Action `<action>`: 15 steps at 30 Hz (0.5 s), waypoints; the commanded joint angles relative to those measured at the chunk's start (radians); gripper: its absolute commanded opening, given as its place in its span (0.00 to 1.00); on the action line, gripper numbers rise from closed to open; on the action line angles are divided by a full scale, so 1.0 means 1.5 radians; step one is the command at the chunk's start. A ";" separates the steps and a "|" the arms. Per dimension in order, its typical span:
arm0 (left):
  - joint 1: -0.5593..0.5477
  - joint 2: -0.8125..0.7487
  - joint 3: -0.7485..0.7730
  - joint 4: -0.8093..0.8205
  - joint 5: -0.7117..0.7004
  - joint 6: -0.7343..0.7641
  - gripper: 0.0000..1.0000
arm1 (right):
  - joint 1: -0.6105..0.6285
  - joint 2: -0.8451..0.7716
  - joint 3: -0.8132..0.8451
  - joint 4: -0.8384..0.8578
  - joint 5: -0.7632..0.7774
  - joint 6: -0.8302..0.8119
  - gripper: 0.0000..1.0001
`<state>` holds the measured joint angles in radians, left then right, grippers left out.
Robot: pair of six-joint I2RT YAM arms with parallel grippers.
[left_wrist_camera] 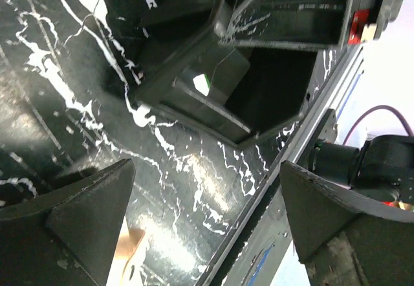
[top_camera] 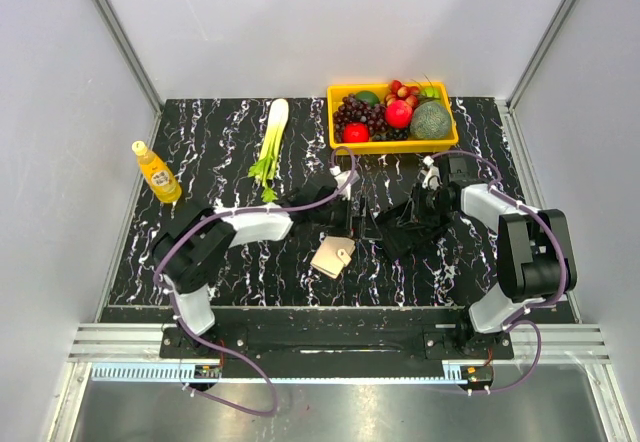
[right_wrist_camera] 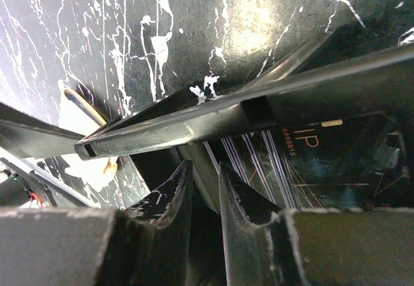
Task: Put the credit cards into the card holder
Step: Pick up the credit card from the storage box.
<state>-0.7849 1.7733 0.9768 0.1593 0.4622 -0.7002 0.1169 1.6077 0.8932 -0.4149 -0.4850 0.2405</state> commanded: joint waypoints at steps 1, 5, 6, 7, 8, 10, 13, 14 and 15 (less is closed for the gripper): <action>-0.011 0.050 0.058 0.093 0.036 -0.050 0.98 | 0.004 0.022 0.011 -0.001 -0.056 -0.015 0.28; -0.016 0.092 0.067 0.120 0.042 -0.074 0.97 | 0.005 0.024 0.012 -0.001 -0.078 -0.017 0.24; -0.016 0.097 0.069 0.130 0.046 -0.081 0.97 | 0.005 0.021 0.012 -0.002 -0.084 -0.016 0.24; -0.016 0.104 0.072 0.133 0.049 -0.085 0.97 | 0.005 0.019 0.012 -0.003 -0.085 -0.016 0.24; -0.016 0.109 0.075 0.134 0.052 -0.087 0.96 | 0.005 0.016 0.011 -0.003 -0.091 -0.015 0.24; -0.016 0.117 0.070 0.147 0.050 -0.096 0.96 | 0.006 0.014 0.010 0.001 -0.108 -0.014 0.23; -0.016 0.121 0.064 0.165 0.050 -0.104 0.96 | 0.007 0.008 0.007 0.000 -0.126 -0.012 0.21; -0.016 0.121 0.064 0.169 0.050 -0.106 0.95 | 0.007 0.003 0.004 0.002 -0.131 -0.011 0.20; -0.016 0.120 0.065 0.172 0.050 -0.106 0.95 | 0.008 -0.003 0.002 0.002 -0.136 -0.011 0.20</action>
<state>-0.8032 1.9530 1.0458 0.3004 0.5091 -0.8326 0.1169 1.6474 0.8932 -0.4149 -0.5961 0.2249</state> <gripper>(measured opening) 0.960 0.209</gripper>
